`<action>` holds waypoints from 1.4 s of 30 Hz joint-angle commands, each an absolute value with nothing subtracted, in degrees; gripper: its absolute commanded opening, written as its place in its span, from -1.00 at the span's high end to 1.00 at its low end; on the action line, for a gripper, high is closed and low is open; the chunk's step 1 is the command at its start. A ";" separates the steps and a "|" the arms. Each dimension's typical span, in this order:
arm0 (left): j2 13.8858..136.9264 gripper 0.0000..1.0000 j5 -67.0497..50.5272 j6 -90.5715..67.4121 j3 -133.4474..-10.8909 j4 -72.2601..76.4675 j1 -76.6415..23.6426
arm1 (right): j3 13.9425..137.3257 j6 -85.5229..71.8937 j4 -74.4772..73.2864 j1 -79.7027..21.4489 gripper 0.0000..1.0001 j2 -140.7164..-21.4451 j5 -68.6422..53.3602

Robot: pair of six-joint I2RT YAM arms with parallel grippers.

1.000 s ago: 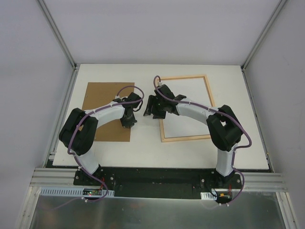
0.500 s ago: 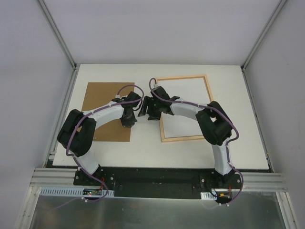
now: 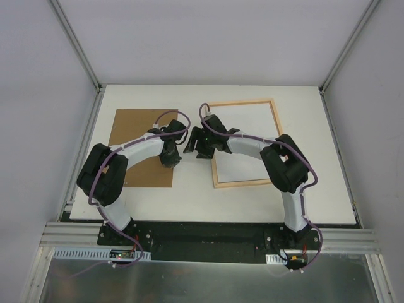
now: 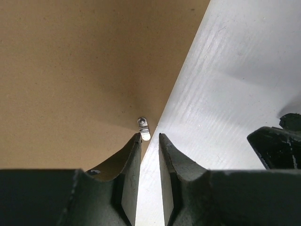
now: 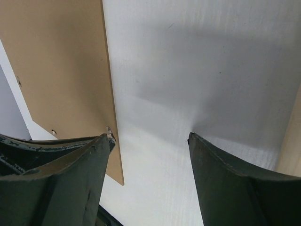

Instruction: Put the photo into the frame

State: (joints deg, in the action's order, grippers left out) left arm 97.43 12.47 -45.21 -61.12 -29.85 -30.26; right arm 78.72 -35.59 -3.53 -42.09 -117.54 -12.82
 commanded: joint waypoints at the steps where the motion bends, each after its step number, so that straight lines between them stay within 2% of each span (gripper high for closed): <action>1: 98.52 0.60 13.62 -44.38 -63.28 -30.59 -29.18 | 78.05 -36.12 -2.29 -41.66 -0.42 -112.33 -11.78; 18: 100.28 0.66 12.92 -45.00 -61.79 -30.06 -28.65 | 77.70 -36.04 -2.46 -41.40 -0.41 -112.41 -12.30; 27: 100.72 1.00 12.48 -46.32 -59.85 -29.00 -28.65 | 77.96 -36.21 -2.63 -41.48 -0.41 -112.85 -12.30; 42: 94.57 1.00 10.99 -44.30 -61.08 -29.18 -28.65 | 81.21 -36.12 -3.60 -41.84 -0.42 -115.13 -13.62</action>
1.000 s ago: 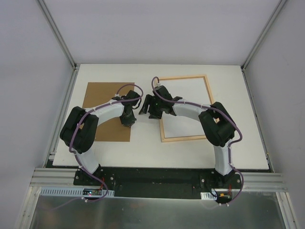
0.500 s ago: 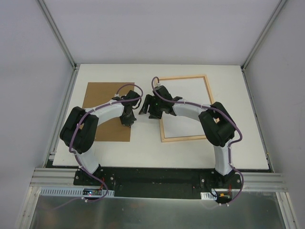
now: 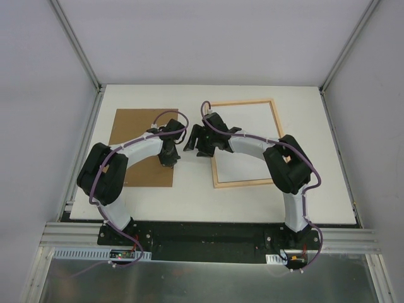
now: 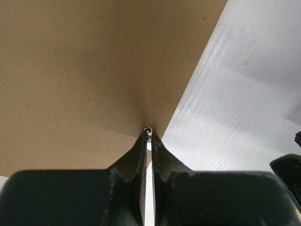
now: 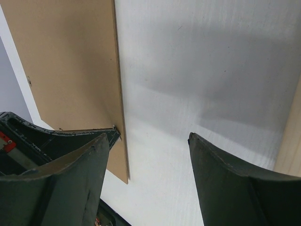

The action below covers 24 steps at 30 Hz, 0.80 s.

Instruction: Put the photo into the frame

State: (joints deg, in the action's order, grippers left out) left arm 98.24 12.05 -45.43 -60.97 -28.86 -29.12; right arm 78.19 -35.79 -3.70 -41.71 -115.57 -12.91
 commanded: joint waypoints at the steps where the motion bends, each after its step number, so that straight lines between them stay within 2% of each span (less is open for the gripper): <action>1: 94.40 1.00 10.99 -44.21 -61.08 -29.27 -28.65 | 81.47 -36.12 -3.69 -42.01 -0.43 -115.40 -13.80; 12: 93.69 1.00 9.93 -43.86 -61.52 -29.27 -28.65 | 84.11 -39.90 -0.27 -42.36 -0.65 -120.23 -17.66; 24: 93.51 1.00 10.02 -43.51 -61.08 -29.36 -28.65 | 85.17 -47.19 9.75 -41.84 -0.66 -125.94 -22.32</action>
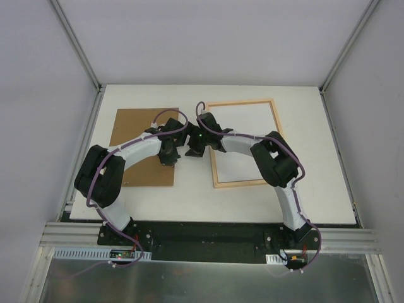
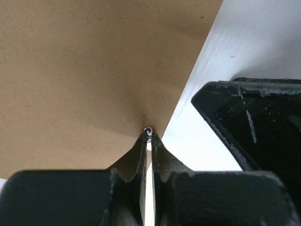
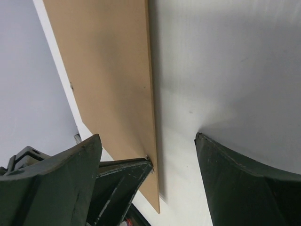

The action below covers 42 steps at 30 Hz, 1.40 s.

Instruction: Put the photo into the frame

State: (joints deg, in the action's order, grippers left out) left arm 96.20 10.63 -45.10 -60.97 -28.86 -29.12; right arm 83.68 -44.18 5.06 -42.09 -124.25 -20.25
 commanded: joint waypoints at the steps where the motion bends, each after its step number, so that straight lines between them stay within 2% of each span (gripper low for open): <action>1: 93.52 1.00 10.02 -43.42 -61.08 -29.36 -28.65 | 85.17 -47.20 10.19 -41.66 -0.67 -126.21 -22.59; 23: 91.85 1.00 7.38 -42.63 -62.05 -29.53 -28.74 | 84.55 -48.43 19.77 -41.31 -0.64 -132.01 -27.24; 30: 91.05 1.00 5.72 -42.63 -62.40 -29.53 -29.09 | 88.06 -49.13 20.65 -42.19 -0.54 -135.35 -28.30; 38: 88.95 0.97 3.17 -42.72 -62.14 -29.44 -29.09 | 89.03 -50.01 22.15 -42.27 0.13 -136.32 -28.12; 40: 87.20 0.57 2.81 -42.36 -61.79 -29.53 -29.18 | 88.77 -50.10 22.67 -42.10 0.39 -135.88 -28.39; 42: 84.91 0.37 3.07 -41.66 -61.35 -29.62 -29.09 | 88.59 -50.27 23.46 -41.66 0.79 -135.44 -28.48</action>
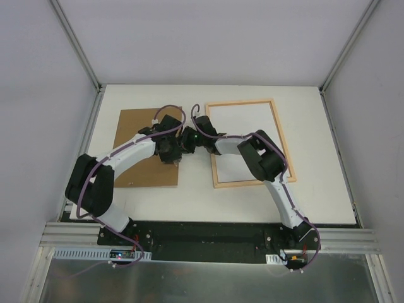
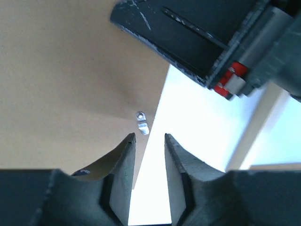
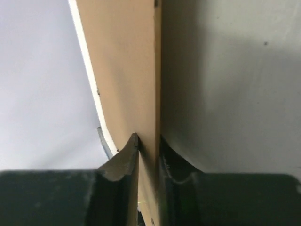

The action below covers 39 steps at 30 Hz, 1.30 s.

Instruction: Put the photo into the frame

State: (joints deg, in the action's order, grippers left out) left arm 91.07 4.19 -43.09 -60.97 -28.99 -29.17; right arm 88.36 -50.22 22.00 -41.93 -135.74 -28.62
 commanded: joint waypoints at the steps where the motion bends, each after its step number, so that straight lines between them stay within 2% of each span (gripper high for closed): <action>1: 83.77 0.27 3.08 -41.14 -61.09 -29.71 -29.00 | 88.59 -50.45 23.47 -41.57 0.97 -135.18 -28.48; 6: 76.57 -0.01 2.99 -38.33 -62.57 -33.65 -26.99 | 89.21 -50.71 23.73 -40.70 0.99 -133.51 -29.44; 13: 65.22 -0.09 2.99 -34.02 -72.76 -41.30 -21.19 | 88.59 -49.49 20.15 -38.41 0.99 -124.12 -30.49; 21: 62.40 -0.06 3.25 -34.71 -78.48 -42.27 -17.41 | 83.33 -43.77 6.96 -32.44 0.99 -106.02 -32.07; 25: 62.31 -0.07 4.83 -36.82 -78.84 -41.57 -16.35 | 81.83 -38.25 -4.45 -29.19 0.99 -95.74 -30.77; 34: 68.81 0.03 2.64 -40.07 -75.77 -36.66 -15.82 | 80.68 -26.20 -29.77 -14.17 0.99 -72.44 -26.10; 39: 76.36 0.07 2.89 -41.04 -72.86 -31.56 -18.53 | 85.51 -18.47 -44.18 -6.86 0.99 -66.89 -24.09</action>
State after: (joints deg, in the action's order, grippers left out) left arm 70.87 3.20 -39.33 -74.59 -35.90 -16.53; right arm 80.75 -26.28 -31.86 -9.72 -70.37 -25.58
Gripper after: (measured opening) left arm 0.467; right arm 0.032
